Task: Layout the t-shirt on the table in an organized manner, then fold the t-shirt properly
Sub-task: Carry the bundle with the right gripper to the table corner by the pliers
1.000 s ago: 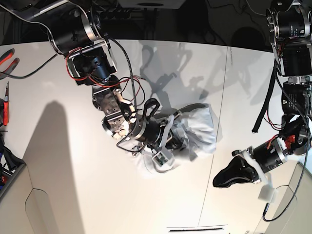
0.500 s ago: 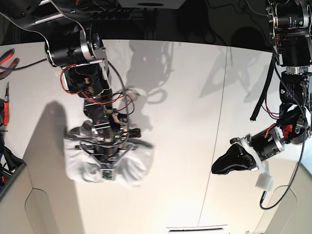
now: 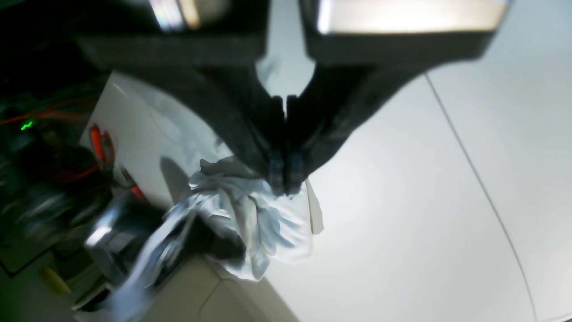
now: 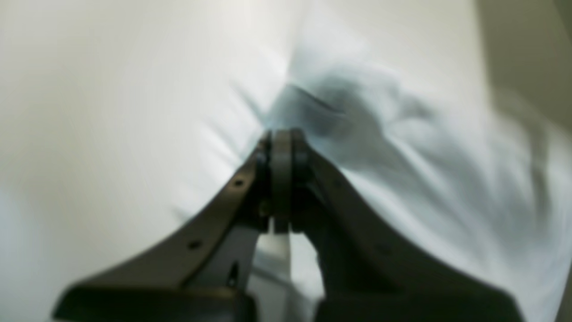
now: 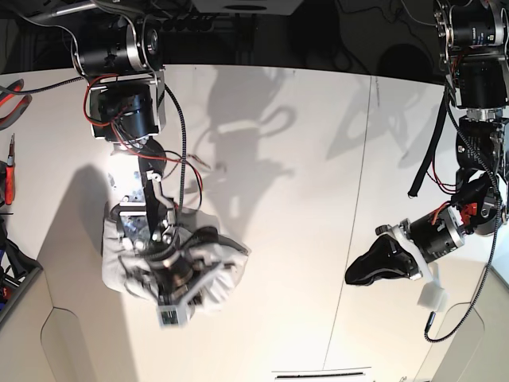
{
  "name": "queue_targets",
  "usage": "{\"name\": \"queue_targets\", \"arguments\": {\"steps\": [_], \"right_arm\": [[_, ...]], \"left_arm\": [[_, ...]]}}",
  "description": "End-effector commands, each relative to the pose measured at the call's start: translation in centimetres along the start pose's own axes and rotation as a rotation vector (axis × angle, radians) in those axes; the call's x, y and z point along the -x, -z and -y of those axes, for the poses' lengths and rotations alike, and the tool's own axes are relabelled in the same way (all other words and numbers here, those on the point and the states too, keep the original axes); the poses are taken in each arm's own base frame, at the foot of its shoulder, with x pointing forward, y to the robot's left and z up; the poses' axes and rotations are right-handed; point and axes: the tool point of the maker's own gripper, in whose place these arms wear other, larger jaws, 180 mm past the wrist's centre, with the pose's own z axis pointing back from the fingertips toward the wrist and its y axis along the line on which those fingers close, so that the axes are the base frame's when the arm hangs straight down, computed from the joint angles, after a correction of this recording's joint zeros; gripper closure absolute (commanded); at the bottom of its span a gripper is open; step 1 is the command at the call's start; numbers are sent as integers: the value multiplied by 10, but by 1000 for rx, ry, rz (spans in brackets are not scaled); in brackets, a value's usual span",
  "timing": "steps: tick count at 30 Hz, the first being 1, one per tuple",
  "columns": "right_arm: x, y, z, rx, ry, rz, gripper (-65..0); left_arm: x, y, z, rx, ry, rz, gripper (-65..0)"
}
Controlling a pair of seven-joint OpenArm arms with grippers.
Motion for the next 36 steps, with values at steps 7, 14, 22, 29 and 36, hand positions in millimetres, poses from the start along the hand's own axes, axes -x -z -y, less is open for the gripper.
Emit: {"name": "queue_targets", "arguments": {"steps": [7, 14, 22, 29, 36], "right_arm": [[-87, -46, -53, -358, -262, 214, 0], [-70, -48, 26, -217, -423, 126, 0], [-33, -22, 86, -192, -314, 103, 0], [29, 6, 119, -156, -268, -13, 0], [93, -3, 123, -153, -282, -176, 0]], "left_arm": [[-22, -3, 4, 19, 28, 59, 0], [-2, -6, 3, 12, -2, 29, 0], [7, -1, 9, 27, -33, 30, 0], [12, 16, 28, 73, -82, 62, 0], [14, 23, 36, 91, -101, 72, 0]]}}
